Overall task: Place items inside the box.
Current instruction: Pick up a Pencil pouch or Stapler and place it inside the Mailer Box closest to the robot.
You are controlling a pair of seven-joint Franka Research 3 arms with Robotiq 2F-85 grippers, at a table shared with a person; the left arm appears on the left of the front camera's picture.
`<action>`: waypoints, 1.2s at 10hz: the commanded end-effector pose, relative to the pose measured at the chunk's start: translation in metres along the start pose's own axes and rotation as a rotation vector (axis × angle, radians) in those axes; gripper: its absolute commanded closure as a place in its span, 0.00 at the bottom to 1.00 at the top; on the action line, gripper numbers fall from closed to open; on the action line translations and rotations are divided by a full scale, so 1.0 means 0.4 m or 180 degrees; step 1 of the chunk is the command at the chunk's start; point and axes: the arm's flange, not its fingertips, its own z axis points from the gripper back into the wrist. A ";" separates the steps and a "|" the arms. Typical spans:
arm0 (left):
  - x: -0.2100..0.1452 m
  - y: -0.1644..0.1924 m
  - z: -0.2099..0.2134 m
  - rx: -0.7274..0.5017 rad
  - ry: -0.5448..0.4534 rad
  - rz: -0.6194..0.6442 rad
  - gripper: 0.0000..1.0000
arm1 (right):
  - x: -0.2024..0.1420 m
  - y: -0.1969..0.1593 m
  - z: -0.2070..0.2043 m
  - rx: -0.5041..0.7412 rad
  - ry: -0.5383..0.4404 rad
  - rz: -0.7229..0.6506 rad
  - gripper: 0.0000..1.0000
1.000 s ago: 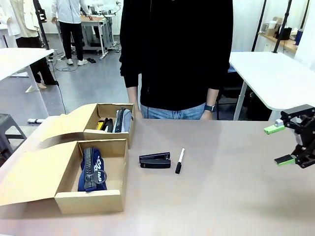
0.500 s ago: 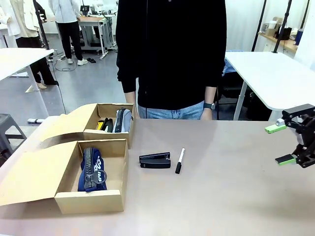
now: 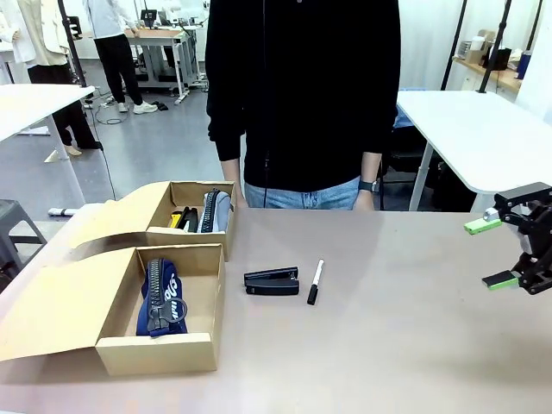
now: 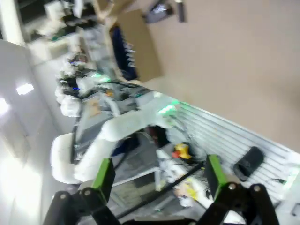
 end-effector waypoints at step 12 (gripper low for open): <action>0.000 -0.001 -0.004 -0.0074 -0.0040 -0.0061 0.00 | 0.129 0.239 -0.193 -0.2247 0.0524 0.3396 0.00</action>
